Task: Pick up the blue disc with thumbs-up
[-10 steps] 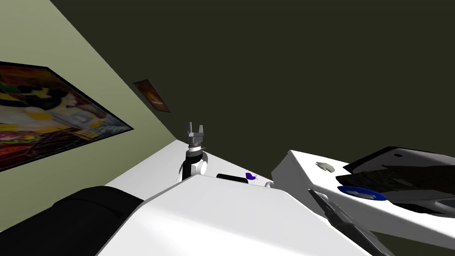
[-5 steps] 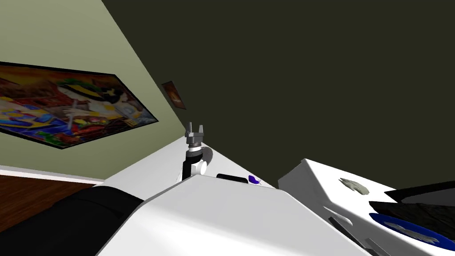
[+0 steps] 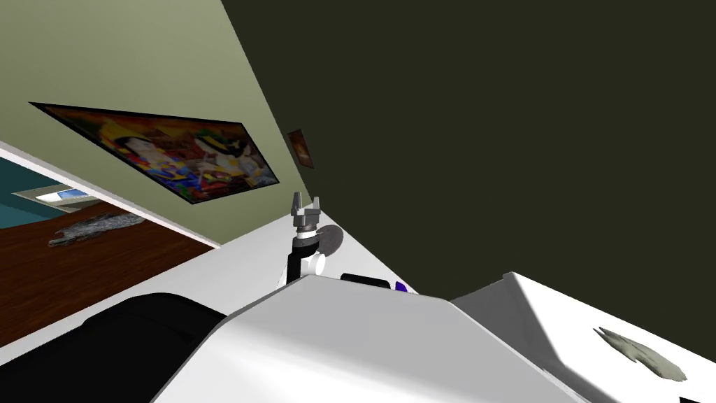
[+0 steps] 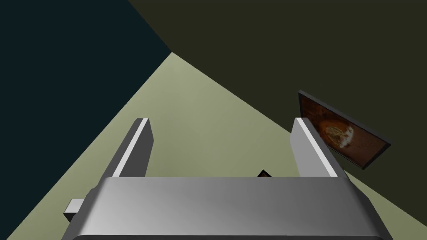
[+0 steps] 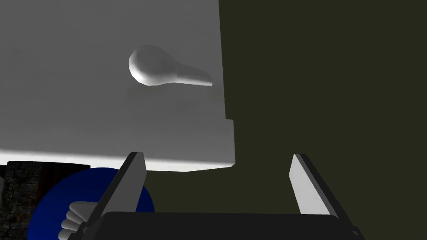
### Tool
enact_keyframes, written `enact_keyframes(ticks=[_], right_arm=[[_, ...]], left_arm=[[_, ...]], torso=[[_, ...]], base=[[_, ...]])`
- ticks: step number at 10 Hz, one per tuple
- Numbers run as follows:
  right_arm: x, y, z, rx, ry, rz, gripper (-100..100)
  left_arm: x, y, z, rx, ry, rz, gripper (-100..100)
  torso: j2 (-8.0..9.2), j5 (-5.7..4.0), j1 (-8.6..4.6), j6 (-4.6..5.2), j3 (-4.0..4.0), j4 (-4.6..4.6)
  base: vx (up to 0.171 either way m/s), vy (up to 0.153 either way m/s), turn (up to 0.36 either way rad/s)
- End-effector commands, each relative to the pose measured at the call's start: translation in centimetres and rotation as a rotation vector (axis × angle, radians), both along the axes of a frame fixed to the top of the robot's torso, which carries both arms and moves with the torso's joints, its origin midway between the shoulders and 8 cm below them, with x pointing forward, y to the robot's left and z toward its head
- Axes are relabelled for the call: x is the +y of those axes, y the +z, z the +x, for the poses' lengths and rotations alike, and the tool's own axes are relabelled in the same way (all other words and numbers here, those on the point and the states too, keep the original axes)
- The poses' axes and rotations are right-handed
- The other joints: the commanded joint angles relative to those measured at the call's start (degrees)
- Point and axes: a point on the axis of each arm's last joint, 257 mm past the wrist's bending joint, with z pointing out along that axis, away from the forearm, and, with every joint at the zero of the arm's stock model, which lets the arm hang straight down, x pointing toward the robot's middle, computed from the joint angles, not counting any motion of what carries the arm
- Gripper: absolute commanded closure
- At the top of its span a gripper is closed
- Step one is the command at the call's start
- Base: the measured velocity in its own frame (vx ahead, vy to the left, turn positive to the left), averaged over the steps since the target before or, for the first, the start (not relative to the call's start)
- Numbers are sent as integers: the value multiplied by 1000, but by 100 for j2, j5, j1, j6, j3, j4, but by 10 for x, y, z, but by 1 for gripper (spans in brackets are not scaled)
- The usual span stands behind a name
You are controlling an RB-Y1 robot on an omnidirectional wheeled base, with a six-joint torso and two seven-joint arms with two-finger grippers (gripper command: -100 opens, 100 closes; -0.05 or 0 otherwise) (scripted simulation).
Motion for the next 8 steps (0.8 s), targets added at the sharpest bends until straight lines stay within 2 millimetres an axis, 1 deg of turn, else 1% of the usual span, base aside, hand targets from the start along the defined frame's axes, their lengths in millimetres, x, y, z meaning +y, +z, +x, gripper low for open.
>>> enact_keyframes(ticks=[1,2,3,4,5,6,7,8], right_arm=[[-6,2,-25,73,7,-26,-100],[-17,4,-45,149,35,-60,-100],[-16,5,-55,170,28,-59,-100],[-16,6,-57,175,26,-59,-100],[-25,10,-81,259,53,-88,-100],[-25,10,-85,268,50,-87,-100],[-33,15,-106,344,81,-111,-100],[-33,17,-111,357,78,-110,-100]], left_arm=[[0,0,0,0,0,0,0],[0,0,0,0,0,0,0],[0,0,0,0,0,0,0],[0,0,0,0,0,0,0],[0,0,0,0,0,0,0],[0,0,0,0,0,0,0],[0,0,0,0,0,0,0],[0,0,0,0,0,0,0]], torso=[[0,0,0,0,0,0],[-4,0,0,6,-1,0],[-6,-2,-3,3,-3,-1],[-11,-1,1,8,-5,-1],[-18,2,14,11,-9,-2],[-19,2,12,1,-11,-4],[-20,6,27,10,-11,-3],[-13,9,37,6,-8,-3]], base=[[-57,-49,340],[-52,-53,365],[-40,-42,202],[-13,-14,-2],[-27,-9,338],[-26,33,124],[-51,56,170],[-41,44,138]])
